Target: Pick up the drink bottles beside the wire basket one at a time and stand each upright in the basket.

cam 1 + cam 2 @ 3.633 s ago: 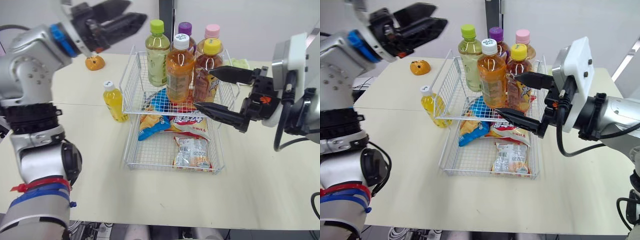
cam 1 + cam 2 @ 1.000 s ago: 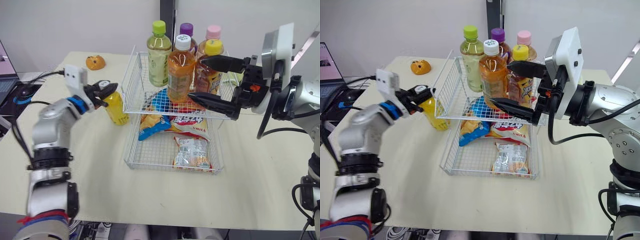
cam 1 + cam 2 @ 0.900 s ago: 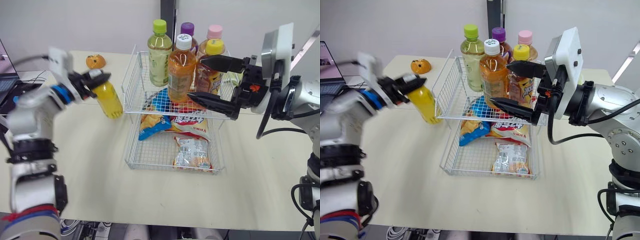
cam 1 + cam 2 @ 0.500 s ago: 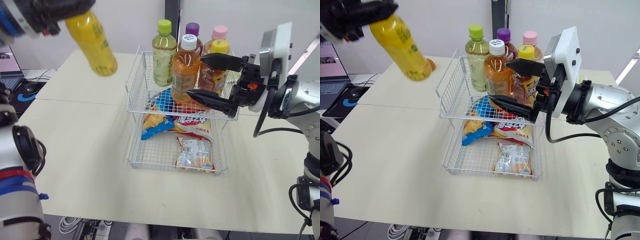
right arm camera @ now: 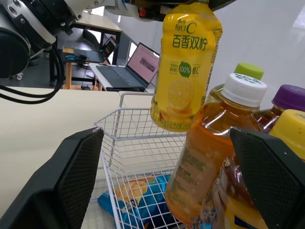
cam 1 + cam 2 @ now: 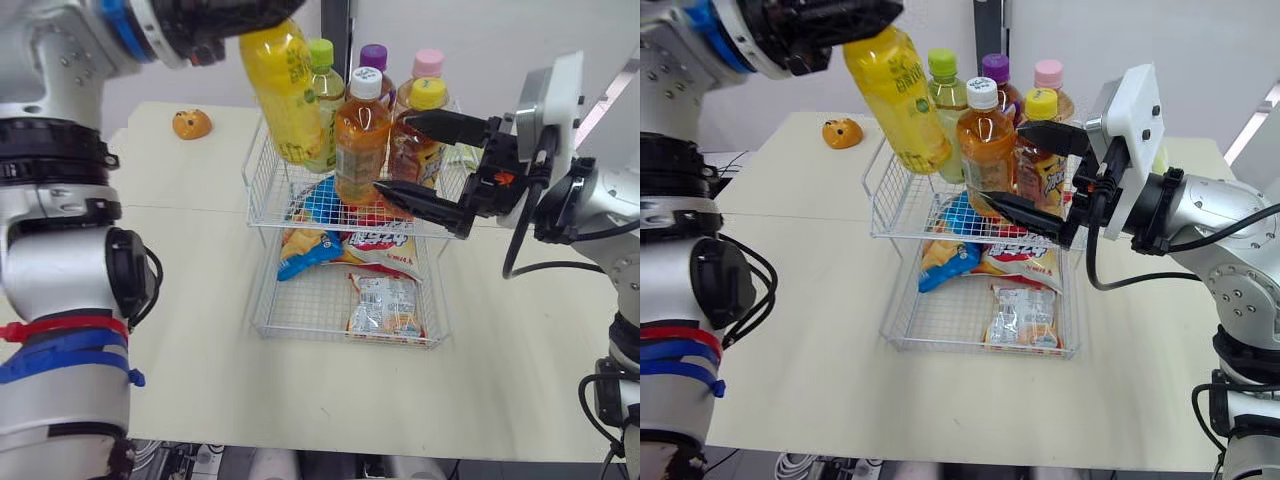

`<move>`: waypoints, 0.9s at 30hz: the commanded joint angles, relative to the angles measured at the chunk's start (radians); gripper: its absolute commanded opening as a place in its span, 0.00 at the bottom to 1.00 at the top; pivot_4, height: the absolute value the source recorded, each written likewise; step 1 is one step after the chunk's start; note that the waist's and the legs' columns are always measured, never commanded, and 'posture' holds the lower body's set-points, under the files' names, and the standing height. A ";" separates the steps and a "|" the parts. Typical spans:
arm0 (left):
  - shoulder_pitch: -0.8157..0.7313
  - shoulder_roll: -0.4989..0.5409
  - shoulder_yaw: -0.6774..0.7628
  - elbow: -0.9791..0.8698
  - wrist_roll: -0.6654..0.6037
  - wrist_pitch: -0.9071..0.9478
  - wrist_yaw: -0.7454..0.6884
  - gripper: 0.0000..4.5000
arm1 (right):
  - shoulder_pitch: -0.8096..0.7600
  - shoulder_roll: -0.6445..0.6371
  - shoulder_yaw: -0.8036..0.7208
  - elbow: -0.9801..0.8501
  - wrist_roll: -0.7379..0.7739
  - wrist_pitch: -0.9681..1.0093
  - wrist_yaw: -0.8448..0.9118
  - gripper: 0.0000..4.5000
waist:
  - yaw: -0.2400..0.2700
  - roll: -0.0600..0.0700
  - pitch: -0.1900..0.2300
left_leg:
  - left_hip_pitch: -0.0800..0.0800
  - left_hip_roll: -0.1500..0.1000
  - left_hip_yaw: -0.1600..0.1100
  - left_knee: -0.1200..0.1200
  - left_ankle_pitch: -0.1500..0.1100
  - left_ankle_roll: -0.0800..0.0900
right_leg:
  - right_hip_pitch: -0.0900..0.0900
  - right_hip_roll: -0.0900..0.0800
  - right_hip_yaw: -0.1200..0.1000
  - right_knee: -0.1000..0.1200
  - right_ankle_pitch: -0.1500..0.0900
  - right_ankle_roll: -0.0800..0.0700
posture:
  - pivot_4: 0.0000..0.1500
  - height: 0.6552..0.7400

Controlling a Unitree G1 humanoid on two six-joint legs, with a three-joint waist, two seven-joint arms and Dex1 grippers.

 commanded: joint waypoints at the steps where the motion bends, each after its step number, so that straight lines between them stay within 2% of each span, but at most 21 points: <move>1: 0.025 -0.019 0.005 -0.060 0.000 -0.043 0.020 0.30 | -0.004 -0.014 -0.051 -0.045 0.030 0.005 -0.025 1.00 | 0.000 0.000 0.000 | 0.000 0.000 0.000 0.000 0.000 0.000 | 0.000 0.000 0.000 0.000 0.000 0.000 | 1.00 1.00; 13: 0.080 -0.090 -0.018 -0.016 0.051 -0.178 0.030 0.30 | 0.007 -0.053 -0.086 -0.080 0.092 0.047 -0.069 1.00 | 0.005 0.000 0.000 | -0.001 0.000 0.000 0.000 0.000 0.000 | 0.000 0.000 0.000 0.000 0.000 0.000 | 1.00 1.00; 15: 0.082 -0.093 -0.019 -0.011 0.051 -0.180 0.025 0.47 | 0.008 -0.060 -0.089 -0.082 0.101 0.051 -0.074 1.00 | 0.005 0.000 0.000 | -0.001 0.000 0.000 0.000 0.000 0.000 | 0.000 0.000 0.000 0.000 0.000 0.000 | 1.00 1.00; 18: 0.078 -0.081 -0.014 -0.020 0.040 -0.163 0.011 0.65 | 0.011 -0.069 -0.096 -0.085 0.110 0.056 -0.077 1.00 | 0.005 0.000 0.000 | 0.000 0.000 0.000 0.000 0.000 0.000 | 0.000 0.000 0.000 0.000 0.000 0.000 | 1.00 1.00; 23: 0.065 -0.020 0.011 -0.041 0.027 -0.131 -0.001 1.00 | 0.018 -0.085 -0.095 -0.081 0.114 0.051 -0.073 1.00 | 0.001 0.000 0.000 | 0.000 0.000 0.000 0.000 0.000 0.000 | 0.000 0.000 0.000 0.000 0.000 0.000 | 1.00 1.00; 27: 0.054 0.075 0.087 -0.012 0.019 -0.106 0.070 1.00 | 0.013 -0.088 -0.110 -0.060 0.093 0.033 -0.093 1.00 | -0.005 0.000 0.000 | 0.000 0.000 0.000 0.000 0.000 0.000 | 0.000 0.000 0.000 0.000 0.000 0.000 | 1.00 1.00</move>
